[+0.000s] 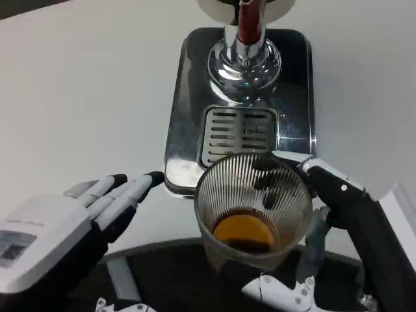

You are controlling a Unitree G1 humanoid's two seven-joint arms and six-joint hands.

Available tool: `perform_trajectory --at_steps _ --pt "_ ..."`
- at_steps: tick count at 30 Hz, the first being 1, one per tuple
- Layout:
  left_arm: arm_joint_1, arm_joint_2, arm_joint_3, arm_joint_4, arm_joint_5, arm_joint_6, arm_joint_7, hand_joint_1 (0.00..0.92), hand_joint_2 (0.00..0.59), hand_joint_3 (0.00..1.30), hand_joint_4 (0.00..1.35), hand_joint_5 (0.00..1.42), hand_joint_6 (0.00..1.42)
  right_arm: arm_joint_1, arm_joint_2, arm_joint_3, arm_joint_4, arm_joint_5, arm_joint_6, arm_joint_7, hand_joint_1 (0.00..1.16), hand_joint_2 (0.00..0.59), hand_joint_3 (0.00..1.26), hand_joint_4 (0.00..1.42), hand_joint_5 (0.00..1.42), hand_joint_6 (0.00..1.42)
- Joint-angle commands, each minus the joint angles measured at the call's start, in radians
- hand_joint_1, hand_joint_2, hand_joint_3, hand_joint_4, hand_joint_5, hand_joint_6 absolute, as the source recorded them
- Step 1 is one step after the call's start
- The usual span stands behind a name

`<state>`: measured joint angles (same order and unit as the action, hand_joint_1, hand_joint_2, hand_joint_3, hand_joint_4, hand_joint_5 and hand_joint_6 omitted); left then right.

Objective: Grasp the cup under the faucet to collect the drink, then remove the cup.

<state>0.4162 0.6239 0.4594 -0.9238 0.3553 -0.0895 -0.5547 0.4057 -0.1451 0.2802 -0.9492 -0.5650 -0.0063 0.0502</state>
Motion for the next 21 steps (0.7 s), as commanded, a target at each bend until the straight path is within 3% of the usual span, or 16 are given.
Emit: perform_trajectory --at_steps 1,21 --pt "0.016 -0.001 0.013 -0.012 -0.017 -0.021 -0.014 0.000 0.091 0.00 0.00 0.00 0.03 0.011 0.002 0.005 -0.039 0.005 -0.048 0.001 0.81 0.240 0.73 0.82 0.97 1.15" --pt "0.021 -0.003 0.037 -0.001 -0.027 -0.049 -0.015 0.000 0.090 0.00 0.00 0.00 0.01 0.013 -0.002 0.008 -0.044 0.003 -0.050 0.005 0.81 0.240 0.73 0.83 0.99 1.17"
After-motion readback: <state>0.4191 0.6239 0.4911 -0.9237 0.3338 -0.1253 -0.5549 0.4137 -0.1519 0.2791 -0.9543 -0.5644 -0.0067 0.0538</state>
